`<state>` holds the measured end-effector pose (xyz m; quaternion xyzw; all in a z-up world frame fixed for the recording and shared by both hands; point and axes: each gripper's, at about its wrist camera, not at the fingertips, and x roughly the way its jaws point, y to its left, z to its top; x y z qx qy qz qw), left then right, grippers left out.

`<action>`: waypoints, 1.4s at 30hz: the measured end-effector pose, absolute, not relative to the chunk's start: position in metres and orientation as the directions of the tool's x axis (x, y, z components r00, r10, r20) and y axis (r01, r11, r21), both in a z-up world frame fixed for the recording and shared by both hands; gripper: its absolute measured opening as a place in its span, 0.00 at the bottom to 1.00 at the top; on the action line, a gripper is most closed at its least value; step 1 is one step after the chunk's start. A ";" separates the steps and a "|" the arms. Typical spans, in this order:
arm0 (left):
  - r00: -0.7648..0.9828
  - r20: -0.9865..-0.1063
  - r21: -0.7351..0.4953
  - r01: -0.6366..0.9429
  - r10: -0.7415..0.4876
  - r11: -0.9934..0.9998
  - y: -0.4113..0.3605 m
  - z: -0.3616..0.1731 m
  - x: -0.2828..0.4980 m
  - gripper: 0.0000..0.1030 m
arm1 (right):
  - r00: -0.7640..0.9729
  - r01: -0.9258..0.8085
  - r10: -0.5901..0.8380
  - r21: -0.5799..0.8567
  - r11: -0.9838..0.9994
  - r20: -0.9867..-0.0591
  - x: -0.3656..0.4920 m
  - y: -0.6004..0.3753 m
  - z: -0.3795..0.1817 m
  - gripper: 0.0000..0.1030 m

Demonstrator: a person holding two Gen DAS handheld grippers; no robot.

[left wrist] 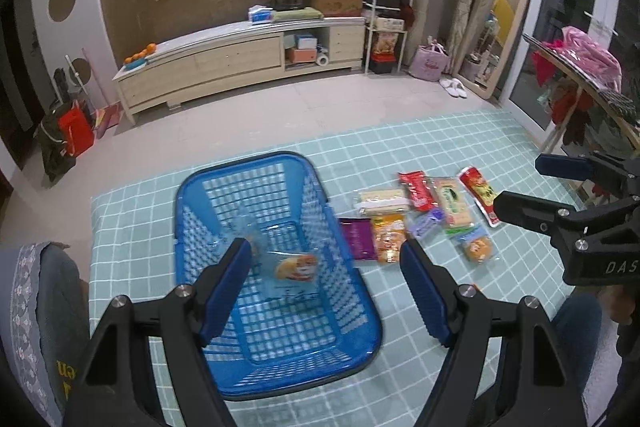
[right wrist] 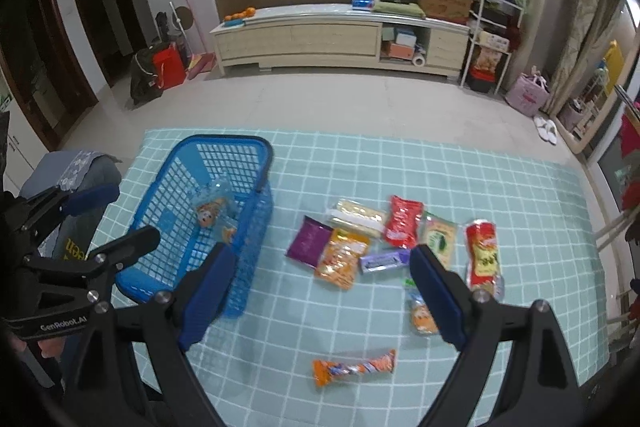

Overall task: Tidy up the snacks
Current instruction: 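Withdraw both grippers from the basket back toward the remaining snacks, then grasp the green-label cracker pack with the left gripper while the right gripper grasps the red sauce pouch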

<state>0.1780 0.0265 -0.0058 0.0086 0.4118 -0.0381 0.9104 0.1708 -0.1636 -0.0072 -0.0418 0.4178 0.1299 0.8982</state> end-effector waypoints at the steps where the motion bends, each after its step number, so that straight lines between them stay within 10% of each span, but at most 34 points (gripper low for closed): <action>1: 0.656 -0.752 -0.013 0.088 -0.068 0.996 0.018 -0.006 0.179 0.72 | 0.618 -0.261 0.194 0.034 0.965 -0.762 0.169 -0.168 -0.007 0.89; 42: 0.483 -0.856 -0.054 0.275 -0.187 0.960 -0.159 -0.065 0.285 0.72 | 0.558 -0.029 0.129 0.137 0.990 -0.819 0.198 -0.365 -0.062 0.89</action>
